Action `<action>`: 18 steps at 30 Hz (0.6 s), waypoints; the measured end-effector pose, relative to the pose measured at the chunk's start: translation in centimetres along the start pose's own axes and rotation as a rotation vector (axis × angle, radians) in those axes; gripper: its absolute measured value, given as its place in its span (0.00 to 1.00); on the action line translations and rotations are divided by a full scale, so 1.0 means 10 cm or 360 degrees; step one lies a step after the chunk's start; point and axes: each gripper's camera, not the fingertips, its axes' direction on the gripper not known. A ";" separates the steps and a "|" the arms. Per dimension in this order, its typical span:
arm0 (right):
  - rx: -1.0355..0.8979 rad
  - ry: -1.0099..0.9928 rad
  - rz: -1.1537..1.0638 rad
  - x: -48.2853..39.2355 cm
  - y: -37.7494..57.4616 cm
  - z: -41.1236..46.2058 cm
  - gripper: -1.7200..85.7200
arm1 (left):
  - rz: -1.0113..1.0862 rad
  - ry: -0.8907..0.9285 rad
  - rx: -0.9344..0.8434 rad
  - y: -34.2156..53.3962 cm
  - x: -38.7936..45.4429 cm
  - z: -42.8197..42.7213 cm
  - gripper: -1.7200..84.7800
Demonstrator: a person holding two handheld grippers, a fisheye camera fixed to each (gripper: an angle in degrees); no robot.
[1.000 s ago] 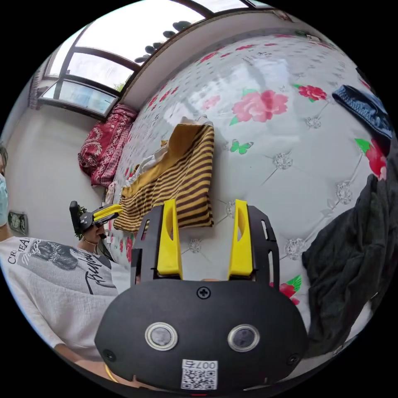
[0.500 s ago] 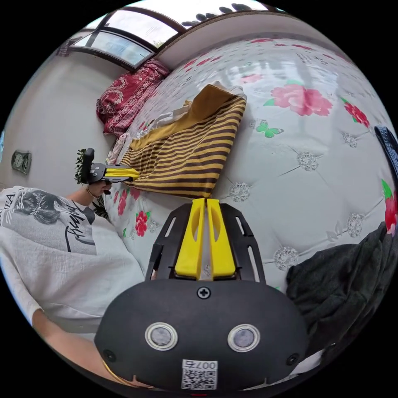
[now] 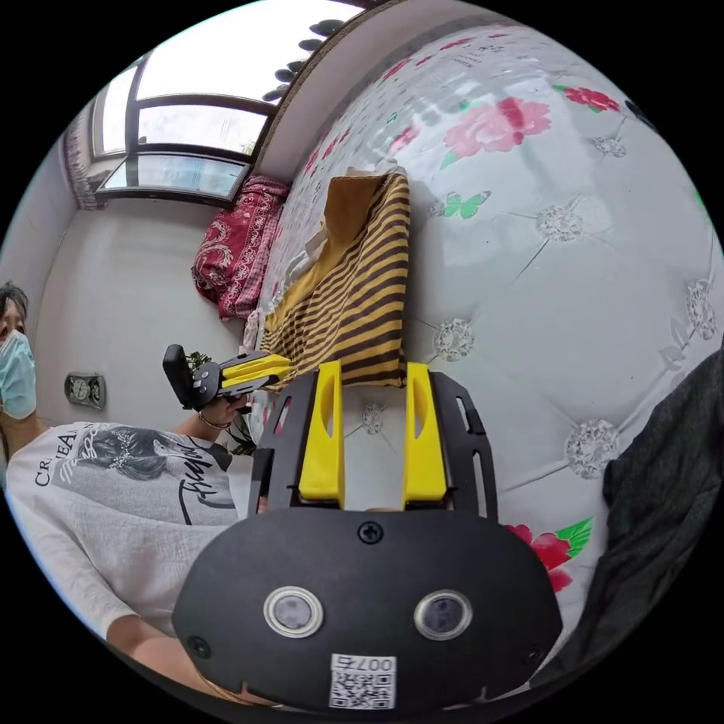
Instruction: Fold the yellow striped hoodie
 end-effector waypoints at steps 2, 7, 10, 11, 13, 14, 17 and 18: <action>0.0046 0.0076 -0.0042 -0.09 -0.02 -0.06 0.12 | -0.0002 -0.0013 0.0006 0.02 -0.01 0.00 0.07; -0.0087 0.0006 0.0047 -0.03 -0.09 0.05 0.10 | -0.0006 0.0047 -0.0058 0.09 -0.11 0.12 0.07; -0.0048 0.0043 0.0029 -0.09 -0.09 -0.02 0.07 | -0.0111 -0.0062 -0.0017 0.20 -0.29 -0.03 0.07; -0.0046 0.0055 0.0016 -0.12 -0.09 -0.03 0.07 | -0.0198 -0.0086 0.0011 0.30 -0.42 -0.12 0.07; -0.0042 0.0038 0.0005 -0.13 -0.08 -0.04 0.08 | -0.0333 -0.0044 0.0052 0.50 -0.64 -0.23 0.07; -0.0027 0.0029 0.0039 -0.11 -0.08 -0.03 0.08 | -0.0396 0.0019 0.0081 0.61 -0.75 -0.28 0.07; -0.0008 -0.0120 0.0120 -0.04 -0.10 0.04 0.08 | -0.0382 0.0075 0.0112 0.69 -0.75 -0.31 0.07; 0.0003 -0.0140 0.0138 -0.04 -0.11 0.05 0.08 | -0.0359 0.0083 0.0109 0.66 -0.71 -0.30 0.07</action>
